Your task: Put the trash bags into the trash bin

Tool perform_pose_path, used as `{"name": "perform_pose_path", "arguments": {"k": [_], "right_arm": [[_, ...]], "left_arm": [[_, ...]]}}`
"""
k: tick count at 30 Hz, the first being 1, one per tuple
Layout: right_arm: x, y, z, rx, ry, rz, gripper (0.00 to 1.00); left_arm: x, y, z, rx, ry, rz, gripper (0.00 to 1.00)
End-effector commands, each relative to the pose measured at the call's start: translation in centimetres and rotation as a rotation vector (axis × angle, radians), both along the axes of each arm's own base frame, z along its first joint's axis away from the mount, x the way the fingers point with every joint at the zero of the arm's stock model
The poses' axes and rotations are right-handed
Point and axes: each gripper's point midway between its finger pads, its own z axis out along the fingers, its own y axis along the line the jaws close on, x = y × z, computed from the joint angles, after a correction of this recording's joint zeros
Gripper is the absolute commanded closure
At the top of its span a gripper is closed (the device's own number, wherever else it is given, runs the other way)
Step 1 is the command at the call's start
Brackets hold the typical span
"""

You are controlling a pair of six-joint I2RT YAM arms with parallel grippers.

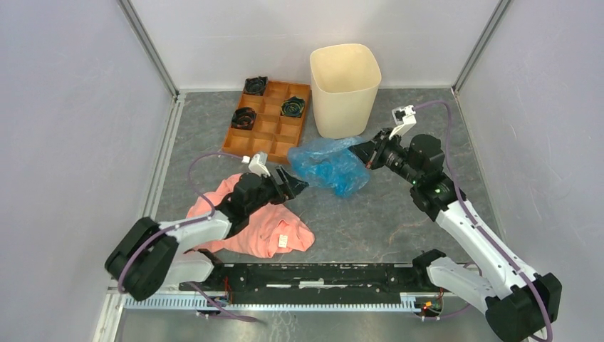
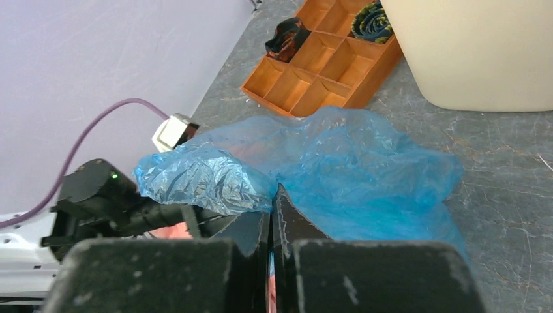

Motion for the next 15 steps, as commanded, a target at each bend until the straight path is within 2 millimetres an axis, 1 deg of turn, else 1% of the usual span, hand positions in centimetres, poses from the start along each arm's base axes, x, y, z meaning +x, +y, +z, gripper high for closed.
{"name": "perform_pose_path", "arguments": {"k": [1,2,3,4,6,8,10,12,14,15], "right_arm": [[-0.7,0.1,2.3,0.046,-0.068,0.021,1.00],[-0.9,0.1,2.0,0.046,-0.065,0.026,1.00],[-1.0,0.1,1.9,0.049,-0.066,0.029,0.99],[-1.1,0.1,1.8,0.049,-0.066,0.032,1.00],[-1.3,0.0,1.6,0.045,-0.069,0.036,1.00],[-1.4,-0.1,1.5,0.033,-0.071,0.033,1.00],[-1.4,-0.3,1.4,0.013,-0.074,0.027,1.00],[-1.2,-0.8,1.2,-0.026,-0.084,0.007,0.99],[-1.1,-1.9,-0.1,-0.097,-0.079,-0.035,1.00],[-1.0,-2.6,-1.0,-0.139,-0.076,-0.057,0.99]], "left_arm": [[3.4,-2.3,4.7,-0.173,-0.130,0.038,0.11],[3.5,-2.8,4.6,-0.190,-0.125,0.026,0.14],[3.7,-3.2,5.0,-0.219,-0.137,0.015,0.17],[3.8,-3.5,4.6,-0.227,-0.126,0.007,0.19],[3.9,-4.2,5.0,-0.265,-0.139,-0.013,0.25],[4.2,-4.7,5.3,-0.285,-0.150,-0.026,0.30],[4.5,-5.1,5.6,-0.288,-0.166,-0.044,0.40],[4.6,-5.3,5.6,-0.271,-0.166,-0.055,0.53],[4.2,-5.3,4.9,-0.249,-0.148,-0.070,0.66],[3.9,-5.1,4.3,-0.236,-0.130,-0.072,0.74]]}}
